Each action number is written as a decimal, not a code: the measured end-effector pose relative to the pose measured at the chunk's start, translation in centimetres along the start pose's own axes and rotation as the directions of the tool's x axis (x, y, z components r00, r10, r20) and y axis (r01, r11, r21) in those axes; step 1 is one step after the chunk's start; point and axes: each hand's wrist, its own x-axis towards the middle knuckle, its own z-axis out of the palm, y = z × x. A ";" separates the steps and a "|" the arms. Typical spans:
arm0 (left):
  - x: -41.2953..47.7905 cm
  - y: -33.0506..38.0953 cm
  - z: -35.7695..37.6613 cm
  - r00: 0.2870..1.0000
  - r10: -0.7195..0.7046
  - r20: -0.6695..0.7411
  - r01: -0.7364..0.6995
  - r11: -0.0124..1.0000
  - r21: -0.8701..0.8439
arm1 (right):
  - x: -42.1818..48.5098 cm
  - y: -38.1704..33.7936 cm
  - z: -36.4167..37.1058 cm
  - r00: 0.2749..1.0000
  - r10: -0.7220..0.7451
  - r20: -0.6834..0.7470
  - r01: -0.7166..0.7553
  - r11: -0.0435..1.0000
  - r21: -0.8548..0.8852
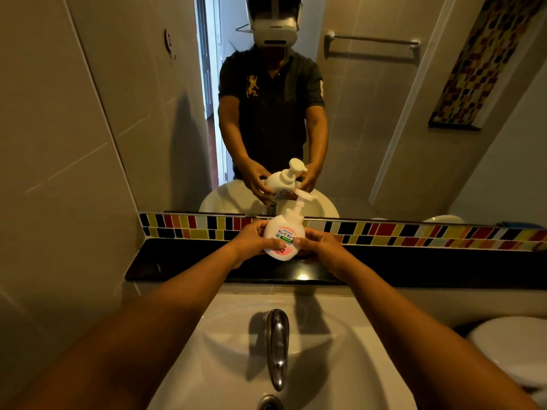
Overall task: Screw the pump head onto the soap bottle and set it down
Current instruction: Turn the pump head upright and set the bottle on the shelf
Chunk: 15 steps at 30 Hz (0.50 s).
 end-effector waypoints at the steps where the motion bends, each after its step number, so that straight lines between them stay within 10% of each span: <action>1: 0.3 -0.3 0.0 1.000 0.001 -0.005 -0.001 0.999 0.032 | 0.1 0.1 0.1 1.000 -0.001 0.003 0.001 1.000 -0.006; 15: 4.5 -4.2 0.6 0.994 -0.027 -0.102 0.048 0.976 0.214 | 3.4 2.5 0.3 0.999 0.008 0.032 -0.006 0.998 -0.060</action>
